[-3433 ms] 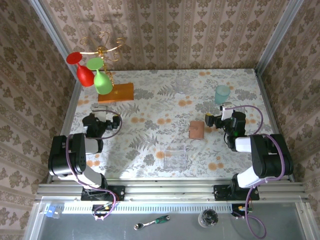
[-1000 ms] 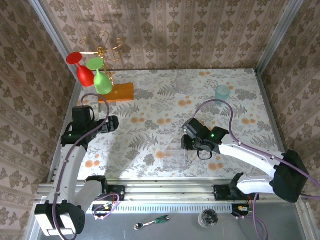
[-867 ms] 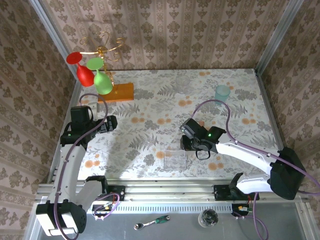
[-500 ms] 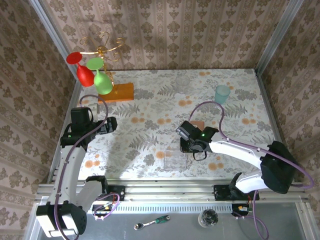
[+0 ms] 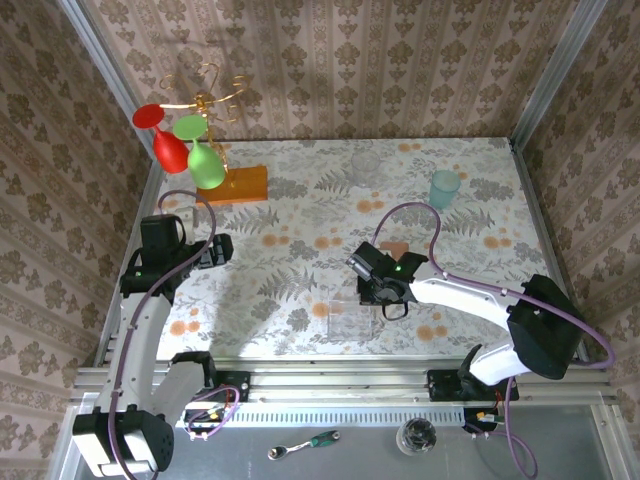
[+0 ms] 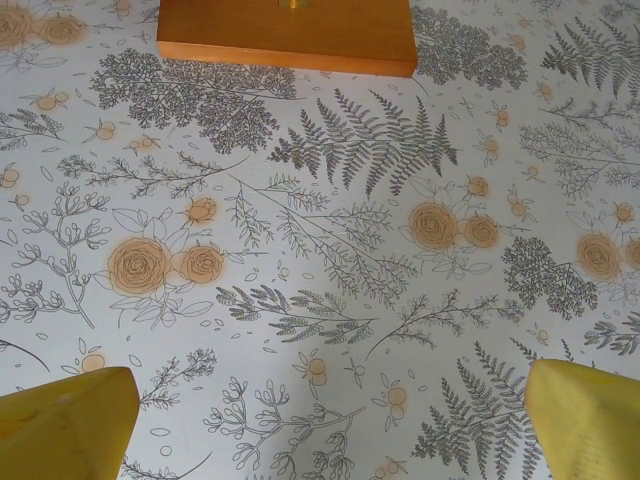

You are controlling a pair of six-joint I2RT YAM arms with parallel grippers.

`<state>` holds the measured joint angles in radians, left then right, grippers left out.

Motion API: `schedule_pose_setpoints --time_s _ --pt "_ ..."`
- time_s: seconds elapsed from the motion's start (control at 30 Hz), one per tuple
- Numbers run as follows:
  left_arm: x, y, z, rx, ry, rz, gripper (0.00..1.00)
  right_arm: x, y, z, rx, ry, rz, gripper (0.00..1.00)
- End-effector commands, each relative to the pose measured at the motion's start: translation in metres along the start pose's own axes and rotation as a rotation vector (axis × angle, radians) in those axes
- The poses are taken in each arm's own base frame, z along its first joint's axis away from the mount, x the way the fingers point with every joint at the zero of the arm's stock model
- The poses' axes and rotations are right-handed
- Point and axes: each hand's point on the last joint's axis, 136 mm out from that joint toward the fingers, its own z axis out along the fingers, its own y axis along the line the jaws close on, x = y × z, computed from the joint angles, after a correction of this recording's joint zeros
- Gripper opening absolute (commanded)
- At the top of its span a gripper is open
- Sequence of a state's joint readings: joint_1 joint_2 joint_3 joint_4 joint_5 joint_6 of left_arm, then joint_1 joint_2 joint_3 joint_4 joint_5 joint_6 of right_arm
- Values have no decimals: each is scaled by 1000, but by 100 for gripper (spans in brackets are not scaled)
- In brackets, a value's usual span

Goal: Take the credit cards out of the card holder

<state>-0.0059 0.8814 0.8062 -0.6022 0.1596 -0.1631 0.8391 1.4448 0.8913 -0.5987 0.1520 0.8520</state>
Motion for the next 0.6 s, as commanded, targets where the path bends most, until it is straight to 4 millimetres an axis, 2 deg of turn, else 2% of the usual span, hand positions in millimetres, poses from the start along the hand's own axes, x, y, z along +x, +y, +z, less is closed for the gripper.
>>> schedule_pose_setpoints --time_s 0.0,0.57 --pt "3 0 -1 1 2 24 100 -13 2 -4 23 -52 5 15" --pt "4 -2 1 12 7 22 100 -14 6 0 26 -42 9 14"
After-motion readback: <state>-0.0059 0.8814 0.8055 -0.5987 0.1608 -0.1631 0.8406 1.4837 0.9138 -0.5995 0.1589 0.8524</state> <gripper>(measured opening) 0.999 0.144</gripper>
